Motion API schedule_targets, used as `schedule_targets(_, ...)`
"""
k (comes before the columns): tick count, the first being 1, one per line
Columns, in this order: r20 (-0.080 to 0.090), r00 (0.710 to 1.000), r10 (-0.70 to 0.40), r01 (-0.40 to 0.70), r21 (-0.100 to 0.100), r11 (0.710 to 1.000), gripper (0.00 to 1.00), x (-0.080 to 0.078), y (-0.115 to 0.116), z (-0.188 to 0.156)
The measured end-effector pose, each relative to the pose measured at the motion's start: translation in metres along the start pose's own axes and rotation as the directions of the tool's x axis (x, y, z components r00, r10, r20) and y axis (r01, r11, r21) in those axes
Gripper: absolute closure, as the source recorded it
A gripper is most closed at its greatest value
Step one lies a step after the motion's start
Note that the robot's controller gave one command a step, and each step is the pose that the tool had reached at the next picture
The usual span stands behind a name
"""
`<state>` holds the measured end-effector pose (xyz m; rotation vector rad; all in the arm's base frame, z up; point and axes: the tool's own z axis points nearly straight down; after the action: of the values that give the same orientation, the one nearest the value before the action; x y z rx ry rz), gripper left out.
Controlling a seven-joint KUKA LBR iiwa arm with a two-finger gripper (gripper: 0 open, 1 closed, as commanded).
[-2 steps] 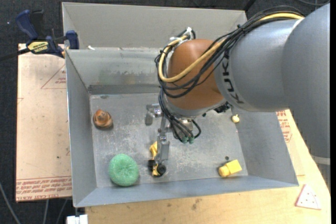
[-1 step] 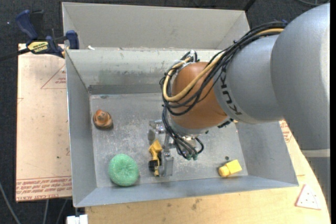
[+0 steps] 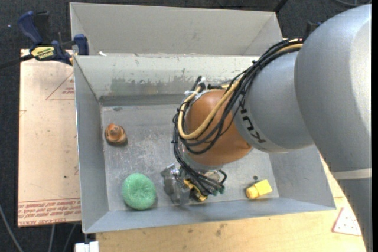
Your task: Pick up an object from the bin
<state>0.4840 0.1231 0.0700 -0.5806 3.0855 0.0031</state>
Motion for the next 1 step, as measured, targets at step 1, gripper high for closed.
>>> schedule_targets(1,0.018,1.0,0.002,-0.002,0.003,1.0,0.0,-0.0044,-0.0017,-0.0023)
